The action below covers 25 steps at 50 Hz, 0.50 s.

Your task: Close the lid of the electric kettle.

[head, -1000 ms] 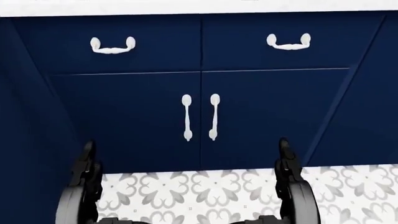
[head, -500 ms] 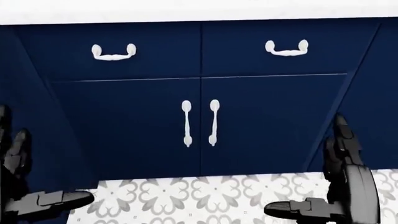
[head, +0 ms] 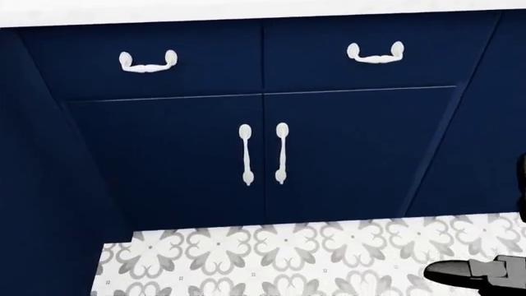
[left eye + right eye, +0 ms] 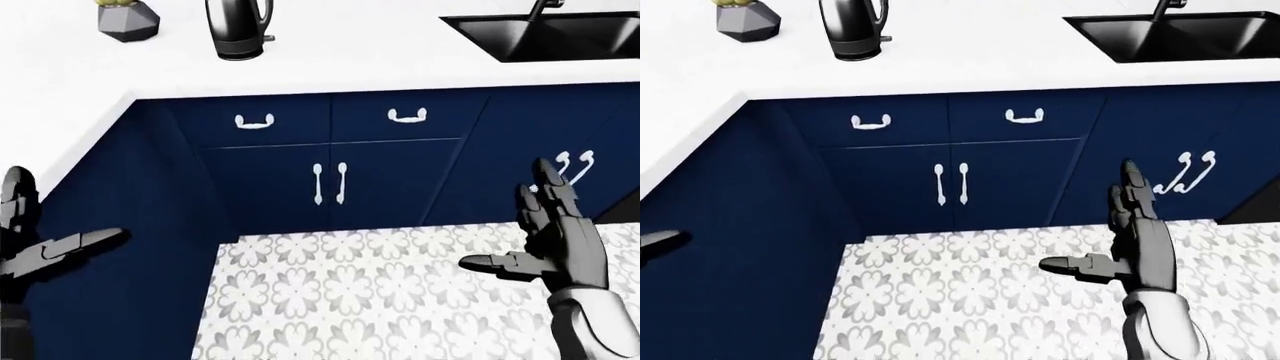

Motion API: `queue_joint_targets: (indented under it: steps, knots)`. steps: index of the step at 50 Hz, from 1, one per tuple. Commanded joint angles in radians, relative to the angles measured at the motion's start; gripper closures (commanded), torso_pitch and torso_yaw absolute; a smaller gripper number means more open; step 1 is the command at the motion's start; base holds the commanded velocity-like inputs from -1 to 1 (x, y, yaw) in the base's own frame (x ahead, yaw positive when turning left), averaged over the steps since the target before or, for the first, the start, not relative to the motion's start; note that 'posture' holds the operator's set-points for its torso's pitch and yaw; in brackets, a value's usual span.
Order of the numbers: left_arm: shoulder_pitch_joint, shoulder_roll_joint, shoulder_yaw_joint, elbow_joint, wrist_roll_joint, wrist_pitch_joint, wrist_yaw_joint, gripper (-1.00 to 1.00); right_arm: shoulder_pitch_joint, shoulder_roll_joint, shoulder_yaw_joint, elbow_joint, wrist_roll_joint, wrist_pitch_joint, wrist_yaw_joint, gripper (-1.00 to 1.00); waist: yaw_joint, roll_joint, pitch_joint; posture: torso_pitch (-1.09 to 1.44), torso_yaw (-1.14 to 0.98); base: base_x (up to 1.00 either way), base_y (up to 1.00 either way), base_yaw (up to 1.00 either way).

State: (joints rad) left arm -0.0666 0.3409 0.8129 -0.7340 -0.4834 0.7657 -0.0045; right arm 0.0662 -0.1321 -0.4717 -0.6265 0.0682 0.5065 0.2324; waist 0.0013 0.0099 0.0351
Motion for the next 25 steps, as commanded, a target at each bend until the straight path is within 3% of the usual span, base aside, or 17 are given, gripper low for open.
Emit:
queue_joint_targets:
  steps: [1,12,25]
  knots:
    - [-0.020,0.040,0.041,-0.049,-0.069,0.018,0.022,-1.00,-0.016,-0.013,-0.020,-0.060,-0.004,0.021,0.016,-1.00,0.000,0.003,-0.011,0.00,0.00,0.00,0.00,0.00]
    - [0.002,0.131,0.190,-0.033,-0.187,0.040,0.068,-1.00,-0.024,-0.033,-0.129,-0.151,-0.045,0.126,0.096,-1.00,-0.001,0.007,-0.004,0.00,0.00,0.00,0.00,0.00]
    - [0.051,0.156,0.272,0.054,-0.219,-0.009,0.039,-1.00,-0.035,-0.061,-0.252,-0.204,0.012,0.181,0.132,-1.00,-0.002,0.007,-0.002,0.00,0.00,0.00,0.00,0.00]
